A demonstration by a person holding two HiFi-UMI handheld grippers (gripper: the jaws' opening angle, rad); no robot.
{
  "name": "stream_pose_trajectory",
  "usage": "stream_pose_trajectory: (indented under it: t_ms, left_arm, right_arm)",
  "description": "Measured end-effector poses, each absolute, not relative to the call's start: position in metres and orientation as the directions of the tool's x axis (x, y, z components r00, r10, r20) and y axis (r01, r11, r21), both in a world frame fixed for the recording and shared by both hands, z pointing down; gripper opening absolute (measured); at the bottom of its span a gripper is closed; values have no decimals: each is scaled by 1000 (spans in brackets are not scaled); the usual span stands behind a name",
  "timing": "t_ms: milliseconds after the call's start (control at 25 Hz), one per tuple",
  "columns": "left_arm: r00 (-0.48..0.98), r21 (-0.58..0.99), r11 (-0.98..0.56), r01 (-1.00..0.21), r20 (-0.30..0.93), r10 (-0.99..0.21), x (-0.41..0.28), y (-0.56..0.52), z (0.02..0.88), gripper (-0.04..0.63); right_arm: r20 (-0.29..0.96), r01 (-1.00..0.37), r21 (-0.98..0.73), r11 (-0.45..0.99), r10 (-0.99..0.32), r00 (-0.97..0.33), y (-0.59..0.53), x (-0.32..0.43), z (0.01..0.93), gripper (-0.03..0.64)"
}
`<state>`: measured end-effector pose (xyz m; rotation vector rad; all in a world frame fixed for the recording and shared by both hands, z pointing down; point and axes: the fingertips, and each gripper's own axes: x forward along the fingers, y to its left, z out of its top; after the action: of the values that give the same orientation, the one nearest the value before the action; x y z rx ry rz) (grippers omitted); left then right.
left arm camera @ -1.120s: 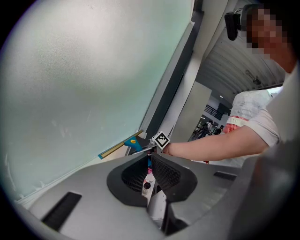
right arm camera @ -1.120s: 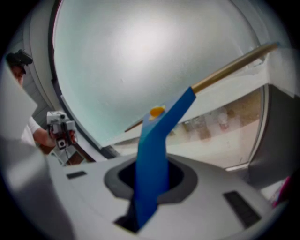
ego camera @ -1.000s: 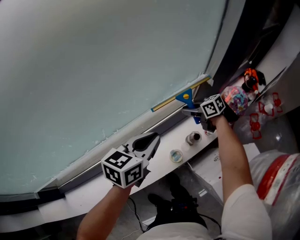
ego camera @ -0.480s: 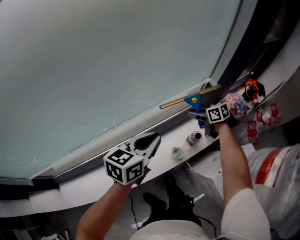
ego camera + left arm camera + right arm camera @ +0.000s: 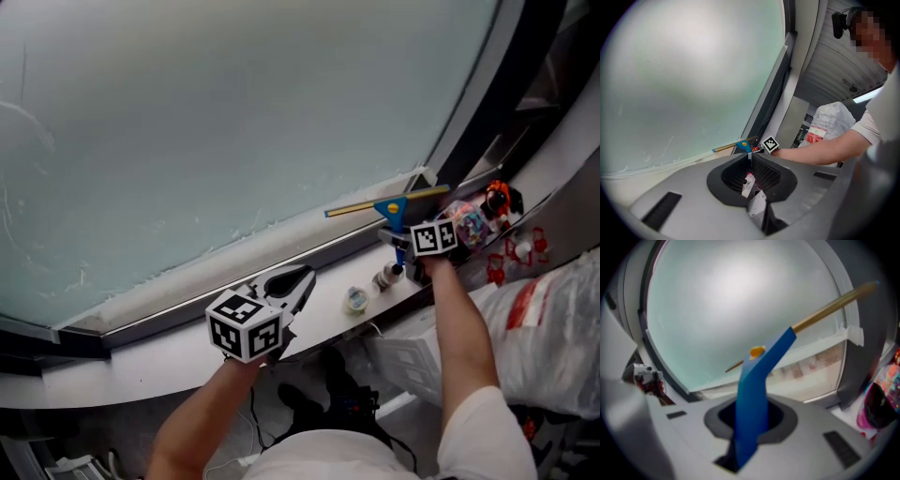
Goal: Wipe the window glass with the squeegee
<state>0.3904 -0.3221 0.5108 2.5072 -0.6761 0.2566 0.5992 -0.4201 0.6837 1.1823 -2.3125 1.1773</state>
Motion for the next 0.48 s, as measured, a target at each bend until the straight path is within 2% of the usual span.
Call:
stream_pose_trajectory:
  t_ms: [200,480]
  left_arm:
    - [852,438,-731,-524,283,-441,367,-307,498,48]
    - [845,424,-731,-535,249,-474,337,-281,481,48]
  right_arm:
    - [593,-818,-502,281,-577,-562,-405,592,663,80]
    - [525,-817,-502,282,-652,-548,-386,563,602,80]
